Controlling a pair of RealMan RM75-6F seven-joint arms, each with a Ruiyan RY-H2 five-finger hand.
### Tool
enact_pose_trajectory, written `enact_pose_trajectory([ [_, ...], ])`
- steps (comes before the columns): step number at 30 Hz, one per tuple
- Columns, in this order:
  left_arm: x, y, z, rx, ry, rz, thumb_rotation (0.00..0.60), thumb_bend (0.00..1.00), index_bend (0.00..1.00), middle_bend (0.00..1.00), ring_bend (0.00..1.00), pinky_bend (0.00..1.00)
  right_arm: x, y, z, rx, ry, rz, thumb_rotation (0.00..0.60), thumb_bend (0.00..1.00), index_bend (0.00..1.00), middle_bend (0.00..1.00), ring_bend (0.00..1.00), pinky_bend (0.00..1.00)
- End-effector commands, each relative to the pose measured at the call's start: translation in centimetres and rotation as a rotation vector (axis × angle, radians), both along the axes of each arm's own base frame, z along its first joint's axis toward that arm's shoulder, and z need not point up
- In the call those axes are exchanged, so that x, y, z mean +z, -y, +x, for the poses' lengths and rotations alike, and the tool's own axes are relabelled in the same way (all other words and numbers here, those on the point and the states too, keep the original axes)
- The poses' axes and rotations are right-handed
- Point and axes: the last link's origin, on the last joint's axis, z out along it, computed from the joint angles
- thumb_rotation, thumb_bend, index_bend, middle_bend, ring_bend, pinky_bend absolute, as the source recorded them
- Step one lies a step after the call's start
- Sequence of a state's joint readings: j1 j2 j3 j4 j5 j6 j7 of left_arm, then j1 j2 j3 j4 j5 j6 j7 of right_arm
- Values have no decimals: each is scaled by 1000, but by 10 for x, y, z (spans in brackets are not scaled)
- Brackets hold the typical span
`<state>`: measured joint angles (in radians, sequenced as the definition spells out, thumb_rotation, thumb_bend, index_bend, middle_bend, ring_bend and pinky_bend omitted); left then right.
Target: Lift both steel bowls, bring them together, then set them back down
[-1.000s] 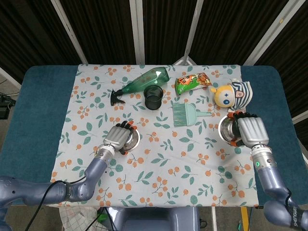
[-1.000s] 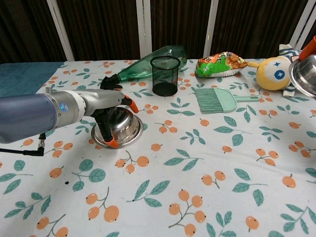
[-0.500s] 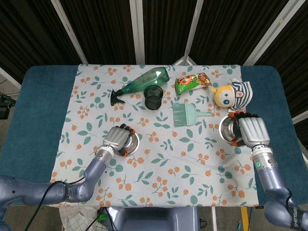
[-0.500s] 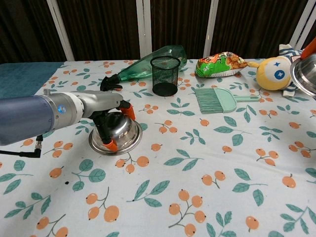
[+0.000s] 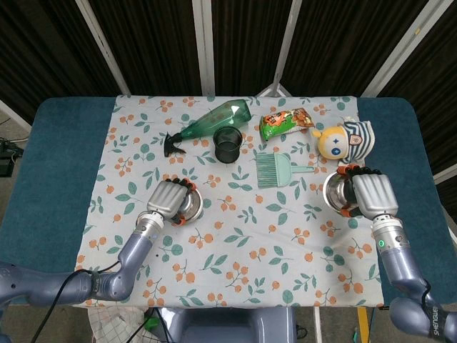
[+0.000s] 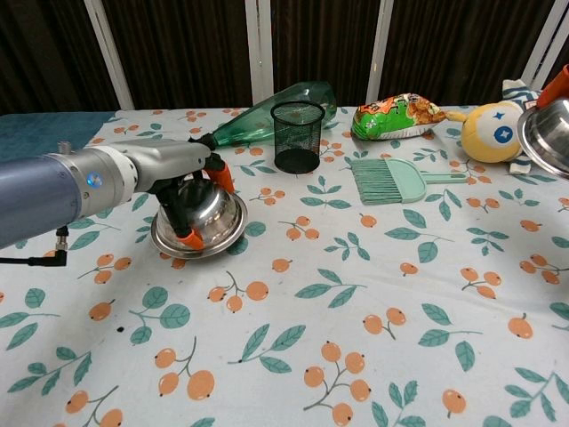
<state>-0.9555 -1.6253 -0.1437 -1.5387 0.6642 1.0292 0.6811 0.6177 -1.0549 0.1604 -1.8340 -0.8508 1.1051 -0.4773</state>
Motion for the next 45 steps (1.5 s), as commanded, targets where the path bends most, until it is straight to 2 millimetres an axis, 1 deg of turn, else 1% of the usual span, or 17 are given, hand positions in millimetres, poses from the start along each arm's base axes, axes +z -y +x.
enact_pose_trajectory([
  [1, 8, -1, -2, 16, 57, 22, 600, 183, 478, 400, 356, 475, -1, 0, 1, 4, 6, -2, 600, 155, 303, 268, 358, 289],
  [5, 19, -2, -4, 42, 142, 32, 600, 184, 463, 388, 352, 469, 0, 2, 8, 24, 31, -11, 600, 155, 303, 268, 358, 289],
  [8, 29, -1, -3, 84, 273, 34, 600, 183, 460, 377, 345, 469, 1, 4, 18, 51, 84, -27, 600, 155, 303, 268, 358, 289],
  [11, 39, 2, -1, 130, 451, 33, 600, 184, 454, 359, 331, 469, 1, 7, 29, 80, 181, -41, 600, 155, 304, 268, 358, 289],
  [12, 42, 4, -2, 155, 546, 25, 600, 183, 454, 354, 328, 468, 2, 8, 34, 95, 222, -49, 600, 155, 304, 268, 358, 289],
  [15, 52, 8, -2, 216, 764, 13, 600, 183, 458, 349, 322, 464, 2, 14, 41, 151, 253, -80, 600, 155, 303, 268, 358, 289],
  [18, 66, 9, -3, 260, 983, 11, 600, 183, 461, 349, 322, 463, -4, 16, 48, 194, 271, -86, 600, 155, 304, 268, 358, 289],
  [21, 74, 8, -7, 277, 1104, 11, 600, 183, 462, 349, 322, 463, -8, 17, 55, 199, 337, -74, 600, 155, 304, 269, 358, 289],
  [24, 79, 7, -12, 311, 1219, -4, 600, 184, 463, 349, 317, 459, -10, 19, 64, 191, 459, -60, 600, 154, 314, 268, 358, 289],
  [27, 81, 2, -17, 332, 1306, -12, 600, 183, 462, 349, 310, 451, -11, 20, 72, 179, 606, -32, 600, 154, 318, 268, 358, 289],
  [29, 80, -1, -20, 320, 1329, -12, 600, 183, 462, 348, 308, 449, -13, 19, 76, 165, 696, -3, 600, 154, 318, 268, 358, 289],
  [34, 73, -6, -21, 265, 1370, -30, 600, 183, 471, 348, 305, 448, -14, 20, 90, 130, 903, 100, 600, 155, 319, 268, 358, 289],
  [37, 65, -9, -16, 251, 1412, -57, 600, 184, 471, 350, 304, 448, -14, 19, 101, 107, 1042, 168, 600, 155, 325, 268, 358, 289],
  [41, 54, -8, -8, 228, 1426, -100, 600, 184, 468, 351, 304, 448, -14, 22, 111, 105, 1132, 219, 600, 155, 331, 268, 358, 289],
  [45, 44, -3, 4, 211, 1463, -147, 600, 183, 465, 346, 304, 448, -21, 25, 122, 102, 1222, 252, 600, 154, 332, 269, 358, 289],
])
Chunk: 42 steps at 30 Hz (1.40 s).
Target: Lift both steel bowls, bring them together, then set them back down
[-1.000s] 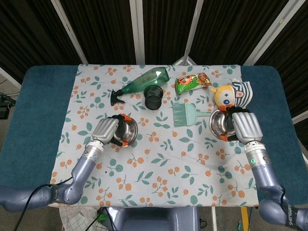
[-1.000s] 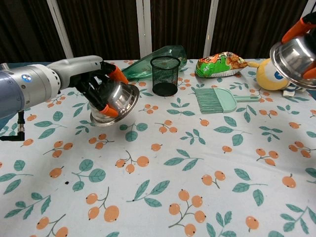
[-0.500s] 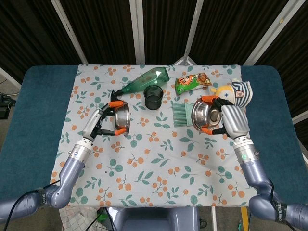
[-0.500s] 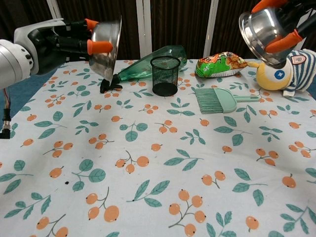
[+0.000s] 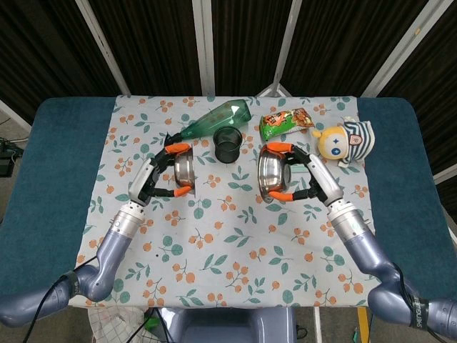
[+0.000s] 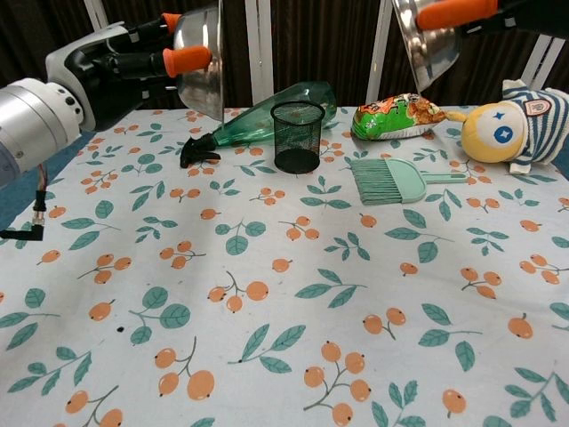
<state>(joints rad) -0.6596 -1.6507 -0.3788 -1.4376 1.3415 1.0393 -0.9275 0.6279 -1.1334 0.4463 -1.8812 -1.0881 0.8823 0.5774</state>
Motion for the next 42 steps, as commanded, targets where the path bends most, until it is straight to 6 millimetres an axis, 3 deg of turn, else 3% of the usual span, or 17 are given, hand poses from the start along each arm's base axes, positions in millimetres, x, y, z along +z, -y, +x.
enact_pose_trajectory([
  [1, -8, 4, 9, -28, 36, -8, 600, 183, 465, 344, 304, 448, -7, 3, 17, 25, 105, 49, 600, 154, 332, 269, 358, 289],
  [14, -12, 9, 19, -33, 155, 42, 600, 182, 463, 338, 289, 448, -30, -1, 28, 16, 230, 133, 600, 154, 344, 269, 358, 289],
  [28, -9, 20, 27, -74, 179, 44, 600, 181, 462, 335, 289, 448, -58, -2, 42, 0, 225, 163, 600, 155, 347, 270, 358, 288],
  [42, -19, 25, 26, -85, 153, 20, 600, 181, 462, 335, 289, 448, -67, -8, 63, -8, 250, 191, 600, 155, 347, 269, 358, 289],
])
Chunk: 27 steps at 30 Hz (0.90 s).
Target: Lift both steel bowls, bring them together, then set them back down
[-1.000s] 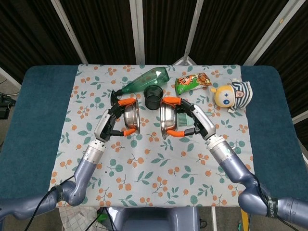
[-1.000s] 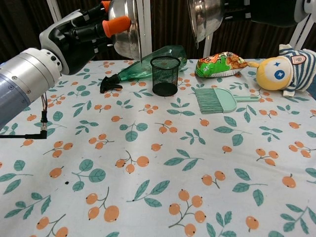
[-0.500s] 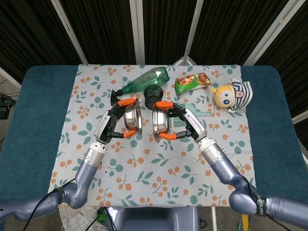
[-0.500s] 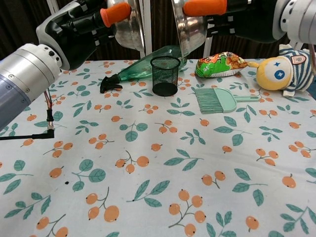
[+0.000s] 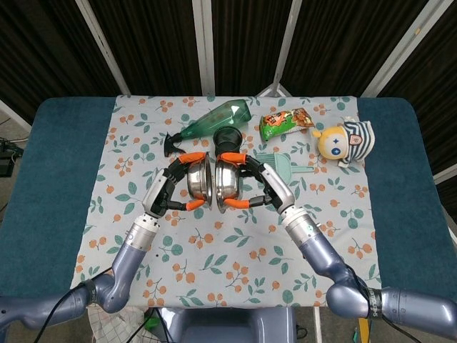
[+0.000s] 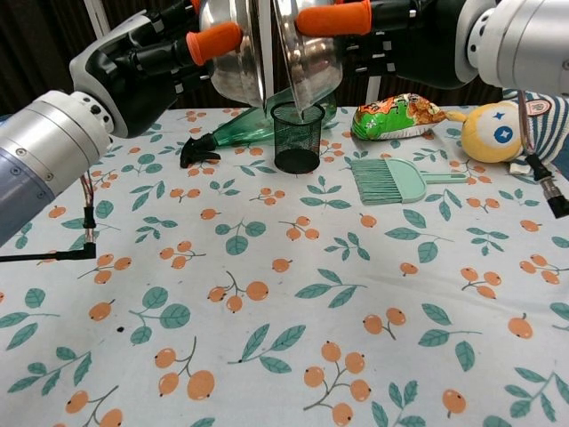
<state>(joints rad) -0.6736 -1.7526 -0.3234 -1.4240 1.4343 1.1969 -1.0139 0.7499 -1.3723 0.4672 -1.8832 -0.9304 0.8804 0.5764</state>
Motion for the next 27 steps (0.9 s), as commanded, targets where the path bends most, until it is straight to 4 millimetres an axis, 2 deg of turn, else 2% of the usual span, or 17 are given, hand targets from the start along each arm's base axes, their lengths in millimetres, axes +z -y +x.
enact_pose_trajectory([
  [1, -3, 2, 1, -3, -4, -6, 600, 181, 462, 335, 289, 448, -1, -3, 6, 8, 6, 8, 600, 155, 347, 269, 358, 289],
  [14, -14, 9, 13, -34, 13, -25, 600, 180, 462, 335, 289, 448, -10, -17, 14, 39, -18, 50, 600, 155, 347, 269, 358, 289],
  [27, 0, 9, 3, -29, -13, 15, 600, 180, 462, 334, 289, 448, 0, -3, -1, -28, 5, 26, 600, 155, 347, 269, 358, 289],
])
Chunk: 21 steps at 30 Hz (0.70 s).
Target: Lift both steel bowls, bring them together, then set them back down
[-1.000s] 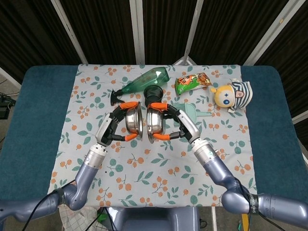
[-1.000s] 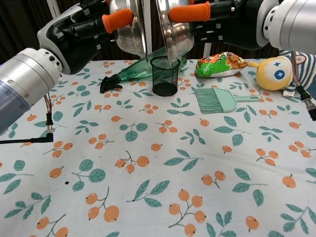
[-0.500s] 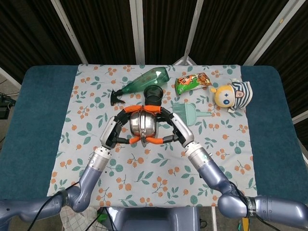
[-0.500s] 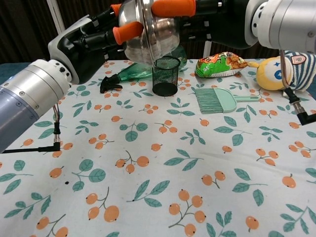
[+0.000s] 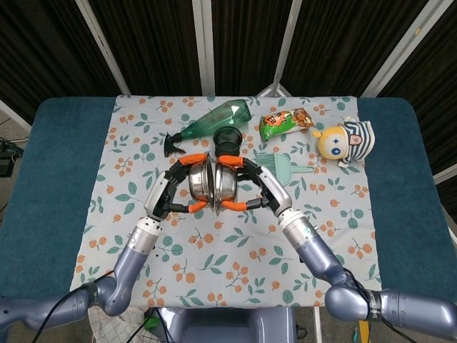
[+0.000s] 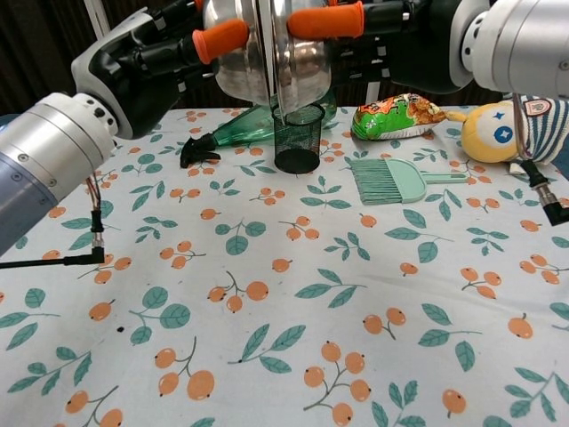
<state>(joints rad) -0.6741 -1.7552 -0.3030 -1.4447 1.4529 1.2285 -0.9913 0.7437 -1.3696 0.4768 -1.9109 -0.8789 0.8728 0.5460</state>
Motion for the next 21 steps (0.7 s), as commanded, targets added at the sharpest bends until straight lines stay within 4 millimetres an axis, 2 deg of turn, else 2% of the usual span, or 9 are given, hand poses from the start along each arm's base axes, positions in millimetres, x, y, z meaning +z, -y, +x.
enact_pose_trajectory([
  [1, 0, 2, -4, -3, -17, 2, 600, 180, 462, 333, 289, 448, 2, 1, -2, -5, 3, 1, 600, 155, 347, 269, 358, 289],
  [9, -4, 4, -9, -1, -34, -1, 600, 180, 462, 334, 289, 448, 4, -3, -2, 7, 0, 5, 600, 155, 347, 269, 358, 289],
  [21, -11, 4, 8, -33, -26, 0, 600, 180, 462, 334, 289, 448, -11, -12, 2, 46, -39, 50, 600, 155, 347, 269, 358, 289],
])
